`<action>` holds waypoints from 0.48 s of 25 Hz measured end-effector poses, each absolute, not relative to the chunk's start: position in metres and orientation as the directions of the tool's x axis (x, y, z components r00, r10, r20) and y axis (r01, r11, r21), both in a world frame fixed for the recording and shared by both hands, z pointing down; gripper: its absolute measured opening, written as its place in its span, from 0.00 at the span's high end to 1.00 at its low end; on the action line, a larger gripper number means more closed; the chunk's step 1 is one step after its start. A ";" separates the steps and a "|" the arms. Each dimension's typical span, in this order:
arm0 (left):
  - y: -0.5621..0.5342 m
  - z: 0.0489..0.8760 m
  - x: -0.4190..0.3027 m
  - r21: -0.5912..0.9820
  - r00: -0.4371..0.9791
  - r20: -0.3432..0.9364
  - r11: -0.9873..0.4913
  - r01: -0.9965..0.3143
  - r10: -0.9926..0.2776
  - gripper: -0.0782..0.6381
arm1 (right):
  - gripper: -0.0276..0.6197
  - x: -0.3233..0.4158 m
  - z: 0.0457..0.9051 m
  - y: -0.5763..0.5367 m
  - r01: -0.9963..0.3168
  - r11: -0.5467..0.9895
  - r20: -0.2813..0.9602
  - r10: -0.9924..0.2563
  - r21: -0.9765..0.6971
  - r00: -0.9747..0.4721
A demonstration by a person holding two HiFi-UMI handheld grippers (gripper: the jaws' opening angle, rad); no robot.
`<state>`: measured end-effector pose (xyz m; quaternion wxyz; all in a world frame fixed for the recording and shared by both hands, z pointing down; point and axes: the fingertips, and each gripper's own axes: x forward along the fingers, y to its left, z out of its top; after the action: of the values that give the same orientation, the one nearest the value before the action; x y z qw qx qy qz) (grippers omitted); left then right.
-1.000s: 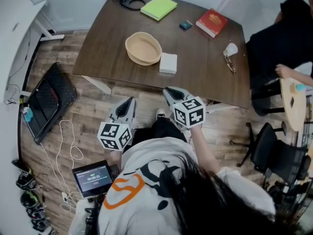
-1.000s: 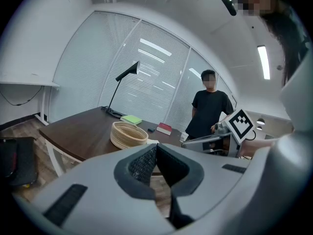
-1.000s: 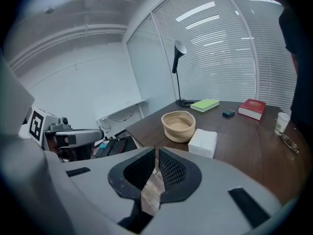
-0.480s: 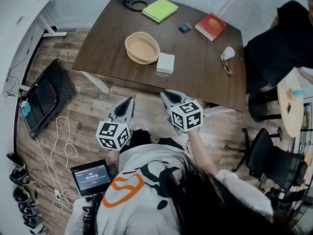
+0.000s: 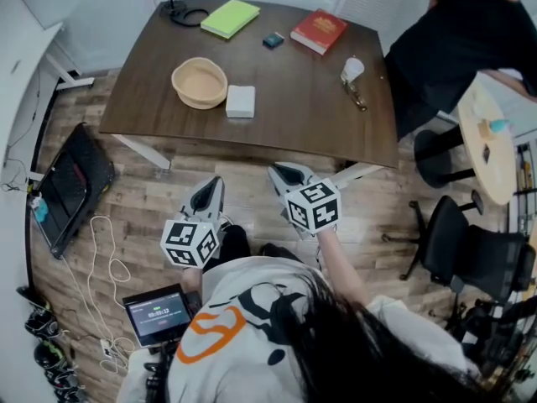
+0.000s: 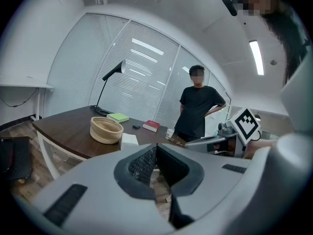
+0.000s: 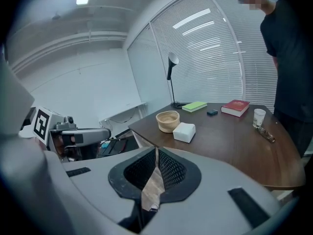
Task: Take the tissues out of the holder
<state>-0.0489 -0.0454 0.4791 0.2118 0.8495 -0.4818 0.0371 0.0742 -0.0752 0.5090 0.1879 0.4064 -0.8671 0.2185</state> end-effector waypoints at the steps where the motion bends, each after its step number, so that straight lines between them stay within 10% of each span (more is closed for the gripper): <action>1: -0.039 0.479 -0.042 0.323 0.534 0.269 -0.447 -0.834 -0.802 0.89 | 0.91 0.080 0.509 -0.068 -0.785 0.577 0.502 -0.621 -0.228 -0.602; 12: 0.034 0.486 0.008 0.311 0.498 0.291 -0.411 -0.857 -0.817 0.89 | 0.91 0.112 0.513 0.005 -0.729 0.631 0.478 -0.571 -0.265 -0.668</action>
<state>0.0082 0.0337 0.4863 0.2132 0.8387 -0.4990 0.0466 0.1117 0.0046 0.5127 0.1773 0.3669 -0.8855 0.2234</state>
